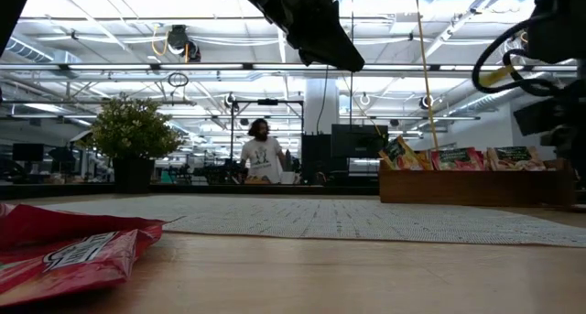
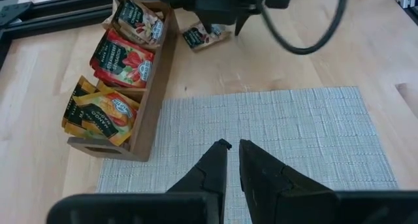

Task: Pick & Place Tea
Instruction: Put the brown tea bag into the right section of the wooden organizer

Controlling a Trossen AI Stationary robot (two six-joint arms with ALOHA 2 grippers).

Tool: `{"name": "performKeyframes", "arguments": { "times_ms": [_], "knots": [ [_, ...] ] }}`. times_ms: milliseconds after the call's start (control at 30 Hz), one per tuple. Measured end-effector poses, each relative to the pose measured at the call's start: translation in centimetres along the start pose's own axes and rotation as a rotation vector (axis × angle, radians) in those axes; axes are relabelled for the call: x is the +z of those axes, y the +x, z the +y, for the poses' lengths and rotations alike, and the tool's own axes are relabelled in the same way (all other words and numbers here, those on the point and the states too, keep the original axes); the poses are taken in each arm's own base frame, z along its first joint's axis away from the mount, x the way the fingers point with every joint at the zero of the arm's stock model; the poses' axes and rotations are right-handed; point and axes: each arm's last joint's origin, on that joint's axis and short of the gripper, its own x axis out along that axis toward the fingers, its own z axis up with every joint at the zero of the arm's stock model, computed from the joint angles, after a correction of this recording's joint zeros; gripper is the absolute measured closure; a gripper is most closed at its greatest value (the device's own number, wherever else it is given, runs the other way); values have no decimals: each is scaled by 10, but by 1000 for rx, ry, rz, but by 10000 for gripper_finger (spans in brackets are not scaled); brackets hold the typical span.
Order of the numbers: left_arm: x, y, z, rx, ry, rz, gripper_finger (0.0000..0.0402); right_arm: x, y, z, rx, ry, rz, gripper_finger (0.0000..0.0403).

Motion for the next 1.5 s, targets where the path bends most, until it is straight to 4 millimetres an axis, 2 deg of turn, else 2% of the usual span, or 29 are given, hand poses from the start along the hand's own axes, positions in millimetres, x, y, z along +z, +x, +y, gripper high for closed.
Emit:
{"name": "performKeyframes", "arguments": {
  "times_ms": [133, 300, 400, 567, 633, 833, 967, 1067, 1267, 1400, 1500],
  "knots": [
    [0, 0, 0, 0, 7, 0, 353, -8, 18, -10, 10, 176, 77, 187],
    [0, 0, 1, 2, 10, 0, 353, -5, 21, -10, 61, 253, 53, 207],
    [0, 0, 1, 2, 9, 0, 353, -4, 21, -9, 71, 255, 50, 253],
    [0, 0, 1, 2, 9, 0, 353, -2, 22, -6, 105, 246, 31, 371],
    [0, 0, 1, 2, 8, 0, 353, 2, 22, -1, 151, 207, -17, 392],
    [0, 0, 1, 2, 6, 0, 353, 23, 9, 20, 245, 66, -316, 402],
    [0, 0, 1, 2, 6, 0, 353, 31, -10, 29, 110, -38, -438, 403],
    [0, 0, 1, 2, 1, 0, 353, 38, -34, 36, -2, -78, -536, 402],
    [0, 0, 1, 2, 2, 0, 353, 38, -66, 38, -206, -118, -587, 402],
    [0, 0, 1, 2, 5, 0, 353, 35, -60, 32, -230, -192, -501, 396],
    [0, 0, 1, 2, 6, 0, 353, 37, -50, 27, -194, -265, -460, 360]
  ]
}}
